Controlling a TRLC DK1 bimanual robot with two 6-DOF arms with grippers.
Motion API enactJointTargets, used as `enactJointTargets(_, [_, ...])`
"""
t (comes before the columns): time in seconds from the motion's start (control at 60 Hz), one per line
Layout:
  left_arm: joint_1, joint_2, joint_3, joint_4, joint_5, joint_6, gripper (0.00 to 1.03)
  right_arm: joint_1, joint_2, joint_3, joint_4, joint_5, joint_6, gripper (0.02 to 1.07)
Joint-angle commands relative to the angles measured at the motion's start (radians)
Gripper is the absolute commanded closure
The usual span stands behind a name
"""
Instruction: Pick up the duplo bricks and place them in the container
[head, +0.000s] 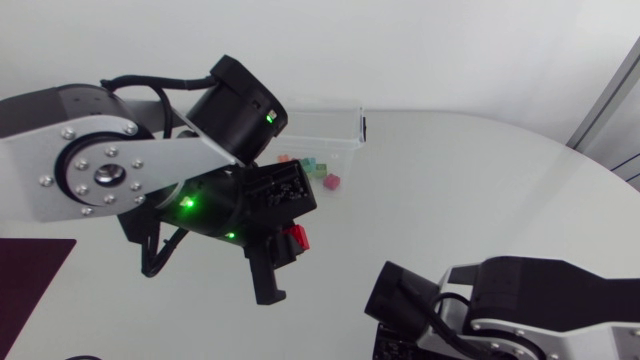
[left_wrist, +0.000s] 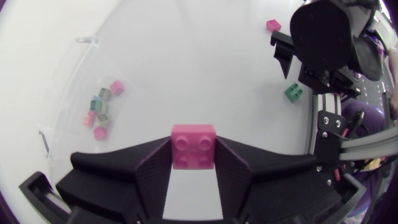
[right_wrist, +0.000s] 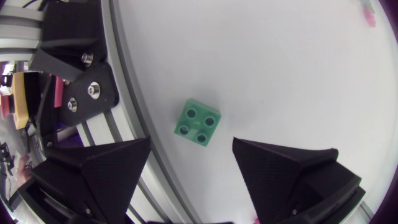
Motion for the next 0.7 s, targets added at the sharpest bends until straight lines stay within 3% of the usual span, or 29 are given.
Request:
enactJointTargets(0.0, [0.015, -0.035, -0.017, 0.014, 0.001, -0.018, 0.89, 0.007, 0.043, 0.001, 0.023, -0.012, 0.027, 0.12])
enactJointTargets(0.1, [0.034, -0.058, -0.018, 0.079, 0.001, -0.019, 0.89, 0.007, 0.127, -0.005, 0.092, -0.011, 0.040, 0.14])
enactJointTargets(0.317, [0.104, -0.069, -0.018, 0.226, 0.011, -0.050, 0.88, 0.004, 0.175, -0.002, 0.117, -0.012, 0.049, 0.41])
enactJointTargets(0.5, [0.184, -0.038, -0.007, 0.390, 0.026, -0.079, 0.87, -0.045, 0.136, 0.000, 0.132, -0.012, 0.041, 1.00])
enactJointTargets(0.683, [0.264, 0.083, 0.036, 0.536, 0.029, -0.116, 0.87, -0.109, 0.035, 0.032, 0.077, -0.002, 0.029, 1.02])
